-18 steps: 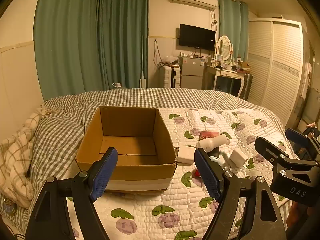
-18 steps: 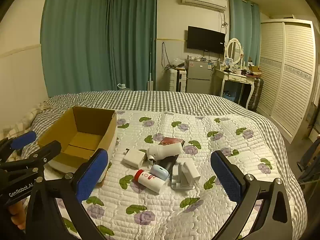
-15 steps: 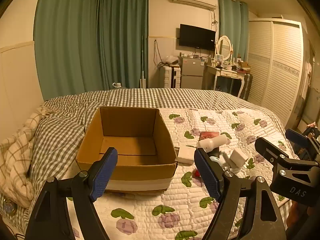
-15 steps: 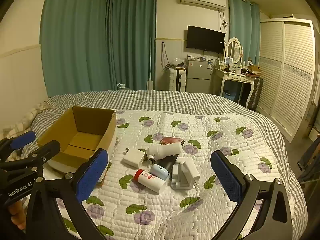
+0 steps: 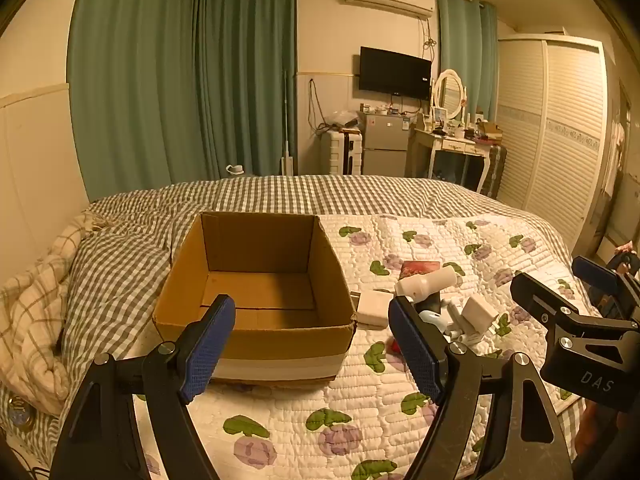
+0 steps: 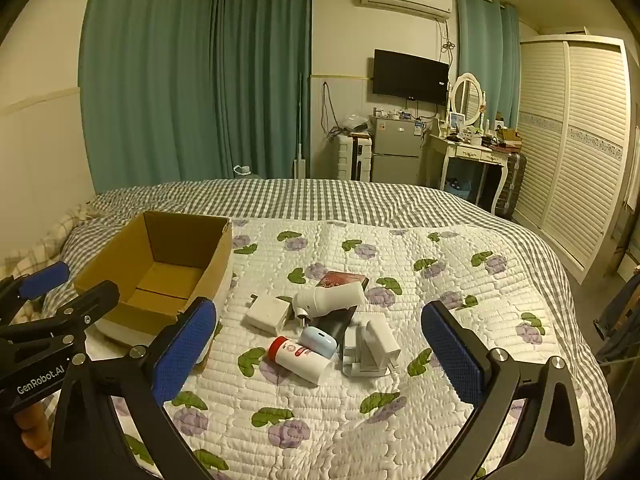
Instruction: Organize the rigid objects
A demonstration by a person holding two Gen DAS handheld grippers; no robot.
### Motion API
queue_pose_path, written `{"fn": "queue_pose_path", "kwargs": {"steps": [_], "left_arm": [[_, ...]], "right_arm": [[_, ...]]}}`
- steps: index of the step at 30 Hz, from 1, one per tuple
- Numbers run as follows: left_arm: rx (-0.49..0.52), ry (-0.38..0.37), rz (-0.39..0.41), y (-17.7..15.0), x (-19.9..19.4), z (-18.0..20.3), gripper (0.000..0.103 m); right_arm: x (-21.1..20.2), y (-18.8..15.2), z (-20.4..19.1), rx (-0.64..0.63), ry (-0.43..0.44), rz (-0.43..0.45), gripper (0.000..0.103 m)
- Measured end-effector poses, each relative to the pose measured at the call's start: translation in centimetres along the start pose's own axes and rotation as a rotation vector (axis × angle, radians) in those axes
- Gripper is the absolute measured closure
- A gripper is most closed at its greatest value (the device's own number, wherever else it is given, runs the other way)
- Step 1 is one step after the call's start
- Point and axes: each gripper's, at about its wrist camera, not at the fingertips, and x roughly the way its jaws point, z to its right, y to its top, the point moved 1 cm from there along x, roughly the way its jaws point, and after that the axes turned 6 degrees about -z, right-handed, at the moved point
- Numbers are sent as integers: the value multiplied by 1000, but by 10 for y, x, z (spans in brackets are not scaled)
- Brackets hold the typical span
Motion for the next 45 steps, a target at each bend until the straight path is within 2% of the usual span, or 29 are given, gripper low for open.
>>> {"fn": "queue_pose_path", "kwargs": {"steps": [45], "left_arm": [[10, 6, -1, 3, -2, -8, 21]], "right_arm": [[2, 0, -1, 4, 4, -8, 0]]}}
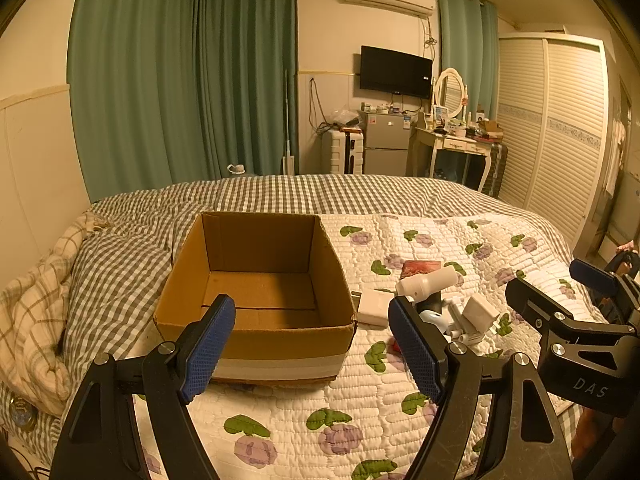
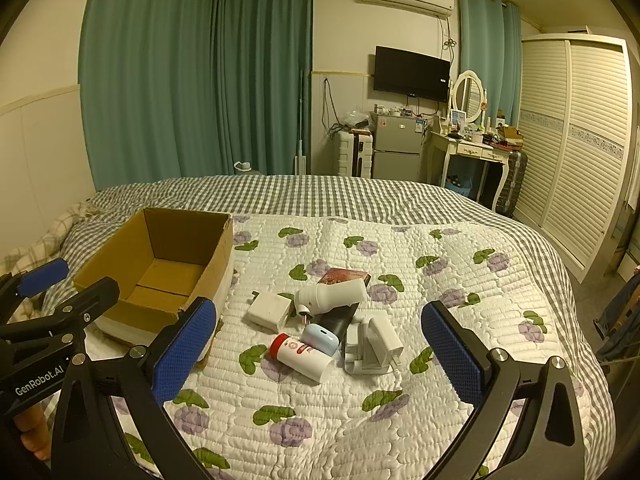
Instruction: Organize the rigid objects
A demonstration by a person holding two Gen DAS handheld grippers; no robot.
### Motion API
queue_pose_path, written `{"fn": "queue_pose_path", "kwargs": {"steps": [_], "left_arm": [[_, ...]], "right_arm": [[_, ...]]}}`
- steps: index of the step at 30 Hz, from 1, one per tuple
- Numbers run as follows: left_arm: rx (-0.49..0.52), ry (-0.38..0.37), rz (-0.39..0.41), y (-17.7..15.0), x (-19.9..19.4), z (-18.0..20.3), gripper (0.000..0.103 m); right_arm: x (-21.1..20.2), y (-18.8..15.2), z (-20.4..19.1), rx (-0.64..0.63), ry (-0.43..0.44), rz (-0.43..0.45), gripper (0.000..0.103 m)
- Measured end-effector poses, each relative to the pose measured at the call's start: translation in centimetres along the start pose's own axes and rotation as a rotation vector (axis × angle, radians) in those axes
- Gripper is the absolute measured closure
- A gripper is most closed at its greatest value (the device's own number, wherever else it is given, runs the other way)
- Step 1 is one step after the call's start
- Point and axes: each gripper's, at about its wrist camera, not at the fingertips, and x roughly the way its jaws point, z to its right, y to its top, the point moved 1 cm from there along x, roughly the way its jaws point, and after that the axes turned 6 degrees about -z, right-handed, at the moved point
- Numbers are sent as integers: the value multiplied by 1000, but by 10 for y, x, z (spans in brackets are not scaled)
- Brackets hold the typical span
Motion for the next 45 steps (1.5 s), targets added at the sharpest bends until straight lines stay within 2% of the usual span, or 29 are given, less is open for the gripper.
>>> {"fn": "queue_pose_path", "kwargs": {"steps": [26, 32, 36, 39, 45], "left_arm": [[1, -4, -7, -4, 2, 1, 21], [8, 17, -3, 4, 2, 2, 21], [28, 52, 5, 18, -1, -7, 21], [24, 90, -8, 26, 2, -23, 21], [-8, 208, -108, 34, 30, -68, 21]], "right_arm": [[4, -3, -3, -4, 3, -1, 0], [5, -4, -4, -6, 3, -4, 0], [9, 4, 4, -12, 1, -13, 0], [12, 14, 20, -13, -38, -11, 0], [41, 17, 49, -52, -131, -75, 0]]}}
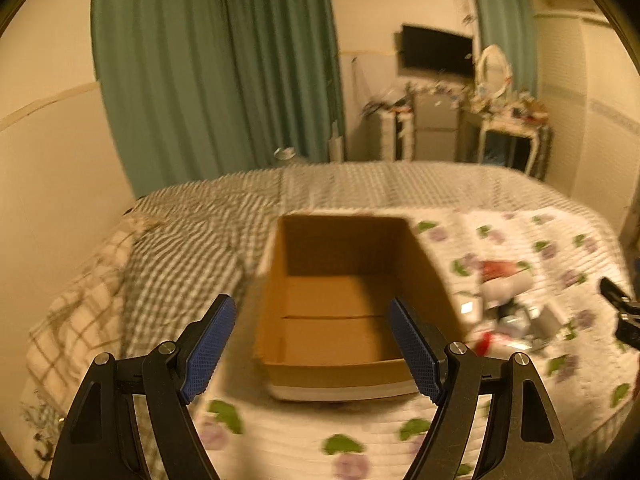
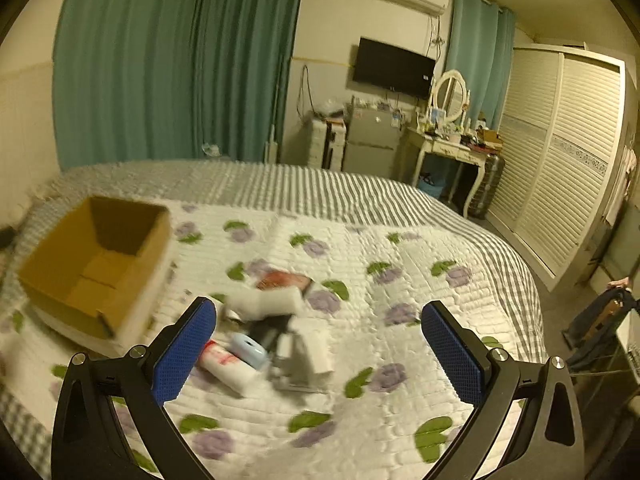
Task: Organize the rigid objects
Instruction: 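Reach the right gripper to the white phone stand and close on it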
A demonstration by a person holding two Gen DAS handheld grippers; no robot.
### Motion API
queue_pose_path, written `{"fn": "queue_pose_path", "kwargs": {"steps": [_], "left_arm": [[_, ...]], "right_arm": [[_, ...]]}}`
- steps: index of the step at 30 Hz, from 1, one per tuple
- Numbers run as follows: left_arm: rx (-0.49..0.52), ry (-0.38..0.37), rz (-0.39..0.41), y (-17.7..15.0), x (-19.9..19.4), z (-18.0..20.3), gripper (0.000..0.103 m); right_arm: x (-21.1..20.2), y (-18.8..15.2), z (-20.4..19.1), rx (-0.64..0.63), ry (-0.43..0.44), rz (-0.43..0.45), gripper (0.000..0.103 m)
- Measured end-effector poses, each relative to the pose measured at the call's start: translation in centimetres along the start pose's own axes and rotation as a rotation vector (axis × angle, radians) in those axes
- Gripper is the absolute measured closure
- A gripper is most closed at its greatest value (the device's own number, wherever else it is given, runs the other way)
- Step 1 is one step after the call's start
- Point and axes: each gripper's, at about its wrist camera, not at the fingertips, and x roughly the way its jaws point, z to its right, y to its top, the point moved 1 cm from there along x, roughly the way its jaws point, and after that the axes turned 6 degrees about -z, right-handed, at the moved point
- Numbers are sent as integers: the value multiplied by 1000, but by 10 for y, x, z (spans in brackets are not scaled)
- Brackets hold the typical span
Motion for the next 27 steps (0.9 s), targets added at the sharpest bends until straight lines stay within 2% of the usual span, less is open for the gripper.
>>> {"fn": "queue_pose_path", "kwargs": {"steps": [2, 10, 17, 24, 27], "left_arm": [[1, 45, -40, -2, 13, -10, 21], [26, 125, -202, -19, 59, -28, 22], [32, 118, -244, -17, 70, -29, 23], [21, 59, -330, -10, 81, -38, 23], [28, 67, -360, -7, 88, -37, 23]], "right_arm": [[17, -3, 5, -16, -10, -40, 0], [78, -19, 10, -64, -27, -185, 0], [118, -31, 4, -81, 36, -281, 1], [136, -38, 1, -66, 102, -341, 16], [138, -38, -2, -69, 122, -342, 23]]}}
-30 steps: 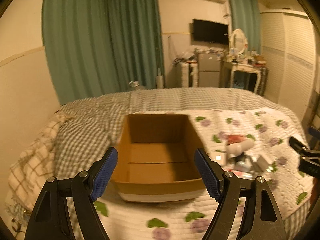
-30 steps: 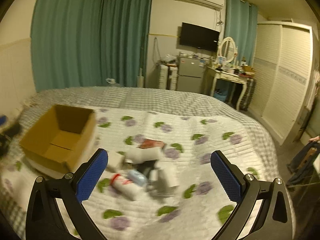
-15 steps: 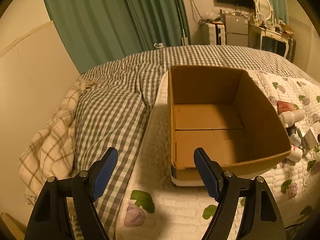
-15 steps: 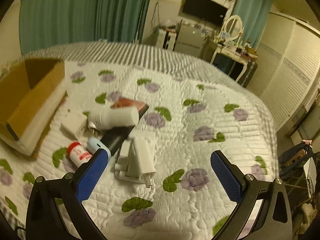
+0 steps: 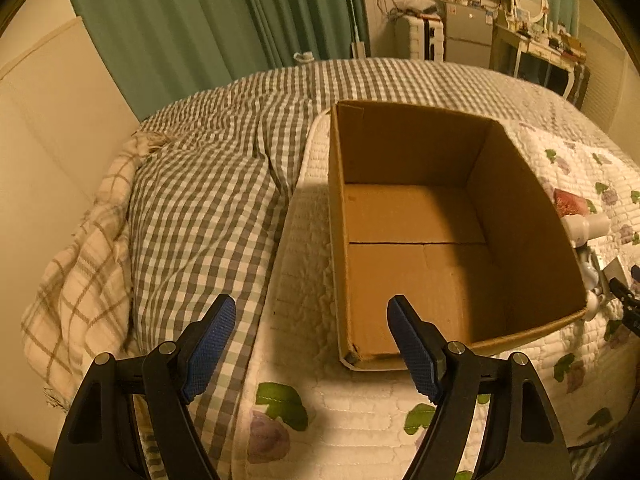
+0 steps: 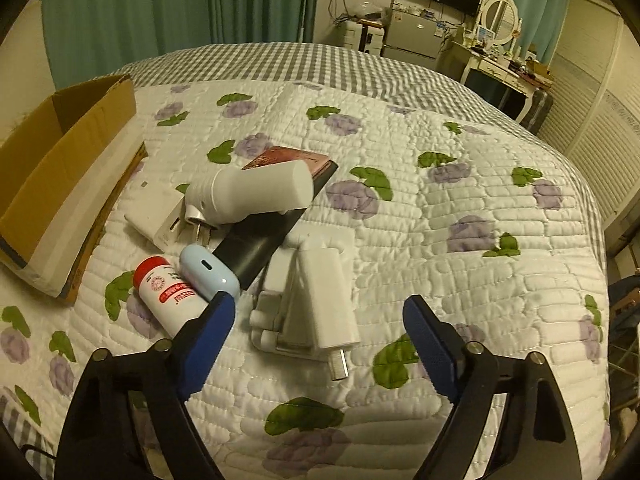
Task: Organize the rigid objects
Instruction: 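Reach the right gripper to the white phone stand and close on it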
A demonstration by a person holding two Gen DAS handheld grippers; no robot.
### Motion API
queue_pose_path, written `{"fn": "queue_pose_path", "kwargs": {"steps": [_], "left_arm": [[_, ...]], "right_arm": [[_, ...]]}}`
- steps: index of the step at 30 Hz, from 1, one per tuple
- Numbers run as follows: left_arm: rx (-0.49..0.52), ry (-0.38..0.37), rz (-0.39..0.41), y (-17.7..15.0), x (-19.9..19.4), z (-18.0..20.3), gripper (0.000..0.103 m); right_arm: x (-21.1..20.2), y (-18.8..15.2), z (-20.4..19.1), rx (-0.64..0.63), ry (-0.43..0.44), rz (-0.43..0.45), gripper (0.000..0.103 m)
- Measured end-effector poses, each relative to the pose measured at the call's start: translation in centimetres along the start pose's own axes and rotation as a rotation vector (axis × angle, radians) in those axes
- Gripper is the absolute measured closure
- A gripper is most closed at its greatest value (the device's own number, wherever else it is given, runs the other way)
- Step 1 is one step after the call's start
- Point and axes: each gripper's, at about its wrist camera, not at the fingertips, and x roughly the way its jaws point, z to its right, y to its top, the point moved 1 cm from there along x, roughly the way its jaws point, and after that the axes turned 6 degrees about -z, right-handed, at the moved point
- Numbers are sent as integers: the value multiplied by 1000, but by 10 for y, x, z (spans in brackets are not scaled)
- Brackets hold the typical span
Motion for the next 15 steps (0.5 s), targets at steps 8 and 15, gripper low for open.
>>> {"fn": "queue_pose_path", "kwargs": {"steps": [8, 15], "left_arm": [[37, -45, -58, 4, 10, 8, 60], [73, -72, -64, 1, 7, 17, 86]], "right_arm": [[5, -1, 3, 20, 40, -16, 55], [12, -1, 5, 35, 48, -32, 79]]}}
